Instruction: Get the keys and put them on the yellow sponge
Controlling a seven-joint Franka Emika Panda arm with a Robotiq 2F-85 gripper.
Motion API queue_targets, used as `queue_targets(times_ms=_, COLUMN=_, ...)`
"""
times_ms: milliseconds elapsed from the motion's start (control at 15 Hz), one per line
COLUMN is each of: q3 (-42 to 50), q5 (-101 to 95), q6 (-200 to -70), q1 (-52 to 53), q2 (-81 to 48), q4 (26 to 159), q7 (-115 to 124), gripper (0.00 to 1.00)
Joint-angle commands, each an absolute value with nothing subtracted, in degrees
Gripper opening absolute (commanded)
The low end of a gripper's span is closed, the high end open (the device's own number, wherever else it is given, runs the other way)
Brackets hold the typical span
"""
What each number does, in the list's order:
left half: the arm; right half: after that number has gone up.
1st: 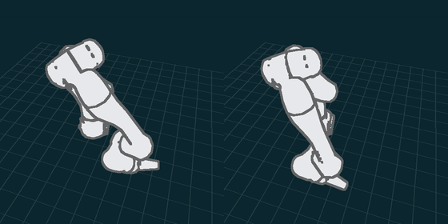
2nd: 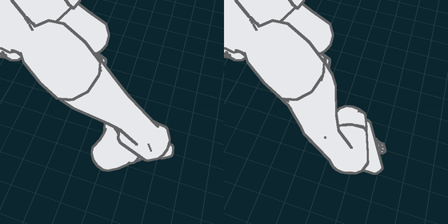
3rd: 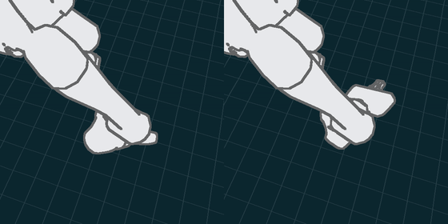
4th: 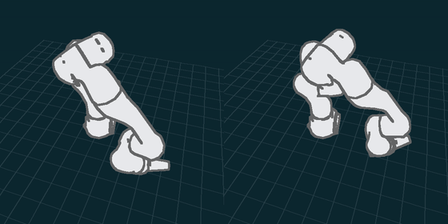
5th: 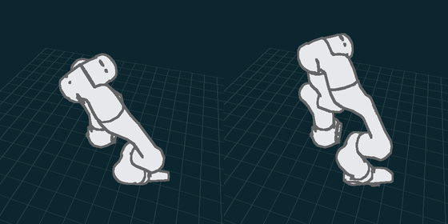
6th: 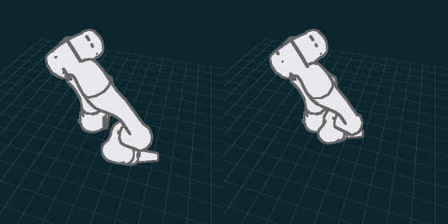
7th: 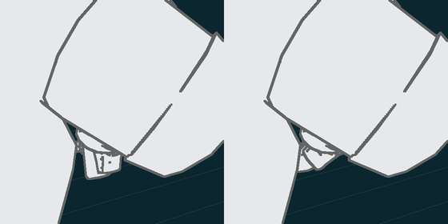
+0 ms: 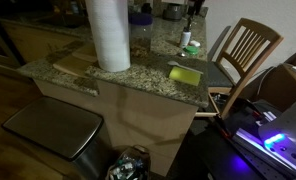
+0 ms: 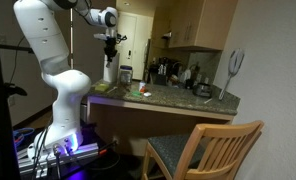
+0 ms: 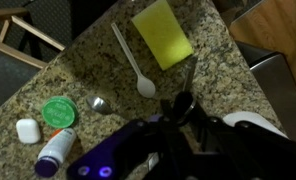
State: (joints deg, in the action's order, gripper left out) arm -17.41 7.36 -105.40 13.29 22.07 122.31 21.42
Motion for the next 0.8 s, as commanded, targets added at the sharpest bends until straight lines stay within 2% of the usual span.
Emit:
queue_targets(times_ms=0, q3=-17.25, q5=11.66, q6=-110.32, q1=13.71, q2=17.14, q4=127.08, q7=19.29, gripper=0.06)
queue_targets(times_ms=333, q3=-17.35, q5=13.43, q6=-110.75, q1=14.07, q2=13.57, q4=128.96, q7=20.01, gripper=0.06)
queue_targets(times_ms=400, q3=-17.33, q5=13.42, q6=-110.84, q1=14.11, q2=12.88, q4=129.24, q7=20.01, gripper=0.22)
queue_targets(times_ms=600, q3=-17.34, q5=13.42, q6=-110.83, q1=14.1, q2=13.11, q4=129.07, q7=20.03, gripper=0.22)
queue_targets(times_ms=667, q3=-17.35, q5=13.42, q6=-110.83, q1=14.09, q2=13.28, q4=129.03, q7=20.04, gripper=0.06)
queue_targets(times_ms=733, q3=-17.26, q5=13.82, q6=-110.27, q1=14.17, q2=13.06, q4=129.36, q7=19.72, gripper=0.06)
